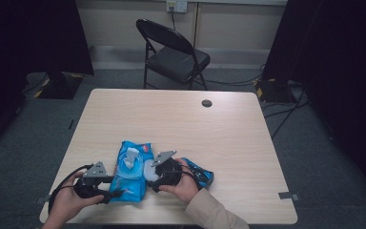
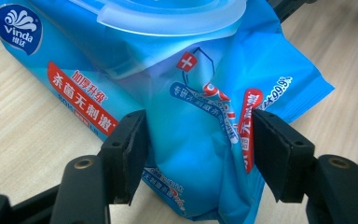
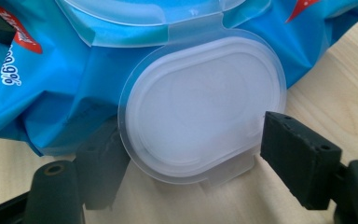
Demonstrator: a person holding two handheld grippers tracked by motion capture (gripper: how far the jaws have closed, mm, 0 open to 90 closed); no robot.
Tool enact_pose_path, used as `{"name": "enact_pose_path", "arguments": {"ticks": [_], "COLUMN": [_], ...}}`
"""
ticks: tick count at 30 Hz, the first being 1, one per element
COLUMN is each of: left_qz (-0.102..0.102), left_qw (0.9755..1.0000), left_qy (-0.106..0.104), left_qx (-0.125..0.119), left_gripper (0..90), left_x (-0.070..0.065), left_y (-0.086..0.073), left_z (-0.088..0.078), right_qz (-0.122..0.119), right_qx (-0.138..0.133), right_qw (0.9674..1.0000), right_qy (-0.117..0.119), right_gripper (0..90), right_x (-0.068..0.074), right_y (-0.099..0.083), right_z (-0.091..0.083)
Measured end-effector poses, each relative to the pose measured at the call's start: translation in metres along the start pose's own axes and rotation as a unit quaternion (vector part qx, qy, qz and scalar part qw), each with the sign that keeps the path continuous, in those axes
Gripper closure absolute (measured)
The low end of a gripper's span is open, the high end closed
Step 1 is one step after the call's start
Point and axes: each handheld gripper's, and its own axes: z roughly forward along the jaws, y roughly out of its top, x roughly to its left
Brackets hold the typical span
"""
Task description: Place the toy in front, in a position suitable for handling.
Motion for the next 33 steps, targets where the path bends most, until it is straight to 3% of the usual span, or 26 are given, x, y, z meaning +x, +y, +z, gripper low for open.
{"name": "enact_pose_path", "arguments": {"ticks": [7,20,28,33], "left_qz": [-0.012,-0.038,-0.052,-0.061], "left_qw": [0.9998,0.9989,0.9978,0.9970], "left_qy": [0.008,0.026,0.035,0.042], "left_qx": [-0.012,-0.011,-0.021,-0.022], "left_gripper": [38.6,38.1,38.0,38.0], "left_x": [0.011,0.033,0.046,0.053], "left_y": [0.004,0.021,0.031,0.039], "left_z": [0.004,0.017,0.028,0.034], "right_qz": [0.003,0.019,0.033,0.026], "right_qx": [0.003,0.010,-0.016,-0.018], "right_qw": [0.9999,0.9991,0.9989,0.9991], "right_qy": [-0.010,-0.035,-0.028,-0.029], "right_gripper": [28.2,29.5,27.7,26.4], "right_x": [-0.010,-0.037,-0.046,-0.047], "right_y": [0.007,0.021,0.020,0.015], "right_z": [0.004,0.014,-0.006,-0.023]}}
